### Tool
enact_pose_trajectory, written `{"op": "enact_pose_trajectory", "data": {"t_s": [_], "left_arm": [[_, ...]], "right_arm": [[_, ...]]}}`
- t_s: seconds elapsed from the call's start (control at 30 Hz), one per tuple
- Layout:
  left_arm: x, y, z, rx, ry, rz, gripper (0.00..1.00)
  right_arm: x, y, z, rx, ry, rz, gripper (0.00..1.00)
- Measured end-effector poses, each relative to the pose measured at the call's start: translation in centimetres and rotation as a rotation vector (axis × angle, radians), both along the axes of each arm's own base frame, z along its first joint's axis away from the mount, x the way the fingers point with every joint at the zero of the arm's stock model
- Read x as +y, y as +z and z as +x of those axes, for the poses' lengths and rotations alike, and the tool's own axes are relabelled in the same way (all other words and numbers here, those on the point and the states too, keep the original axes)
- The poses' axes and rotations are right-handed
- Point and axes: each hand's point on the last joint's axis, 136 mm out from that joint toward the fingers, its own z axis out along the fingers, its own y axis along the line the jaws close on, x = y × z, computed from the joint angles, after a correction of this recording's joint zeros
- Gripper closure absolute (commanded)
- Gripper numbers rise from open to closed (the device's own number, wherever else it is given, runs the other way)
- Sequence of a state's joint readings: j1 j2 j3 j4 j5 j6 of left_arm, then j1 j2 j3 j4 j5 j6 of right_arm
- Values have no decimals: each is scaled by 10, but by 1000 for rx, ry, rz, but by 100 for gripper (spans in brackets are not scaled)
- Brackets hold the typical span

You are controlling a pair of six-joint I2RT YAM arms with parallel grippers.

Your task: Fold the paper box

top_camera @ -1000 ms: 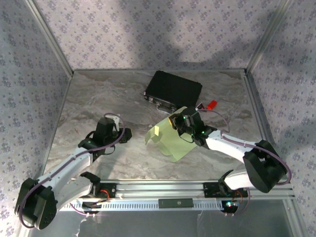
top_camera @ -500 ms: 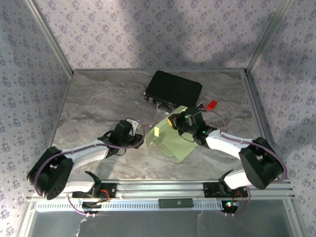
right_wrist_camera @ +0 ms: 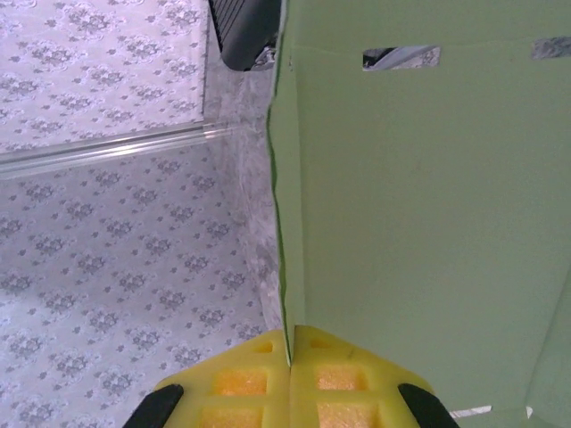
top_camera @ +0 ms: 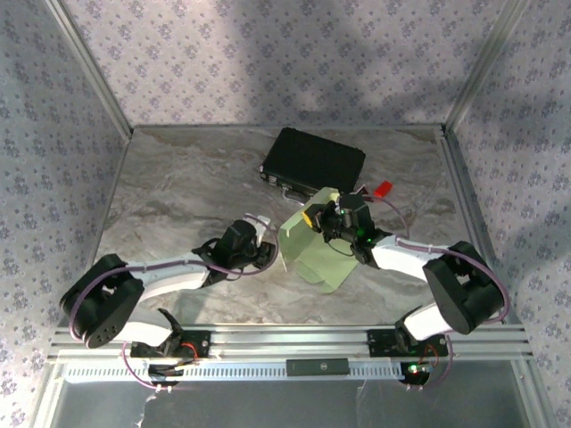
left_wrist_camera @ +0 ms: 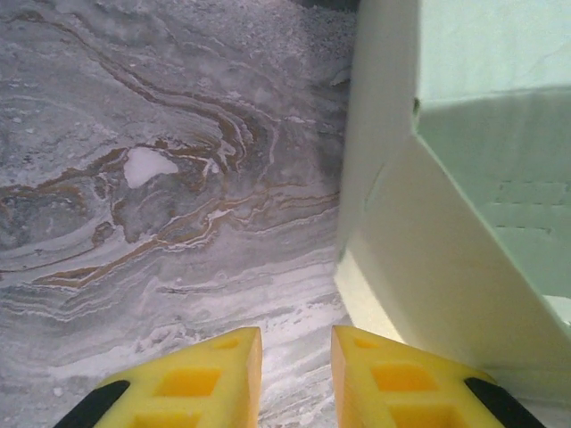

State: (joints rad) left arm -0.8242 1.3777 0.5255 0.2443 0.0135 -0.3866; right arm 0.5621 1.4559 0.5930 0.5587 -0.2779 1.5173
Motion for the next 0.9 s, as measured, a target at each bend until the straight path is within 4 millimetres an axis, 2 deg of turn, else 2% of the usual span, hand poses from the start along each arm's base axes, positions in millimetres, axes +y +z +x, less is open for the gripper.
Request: {"op": "enact_pose_trajectory", "data": {"t_s": [0.37, 0.63, 0.9], "left_arm": [[-11, 5, -4, -40, 11, -9, 64], [-21, 1, -6, -55, 20, 6, 58], [-28, 10, -6, -98, 27, -14, 56]], "right_arm": [[1, 1, -1, -16, 7, 14, 100], [0, 0, -2, -16, 6, 14, 100], [0, 1, -2, -23, 5, 22, 100]]}}
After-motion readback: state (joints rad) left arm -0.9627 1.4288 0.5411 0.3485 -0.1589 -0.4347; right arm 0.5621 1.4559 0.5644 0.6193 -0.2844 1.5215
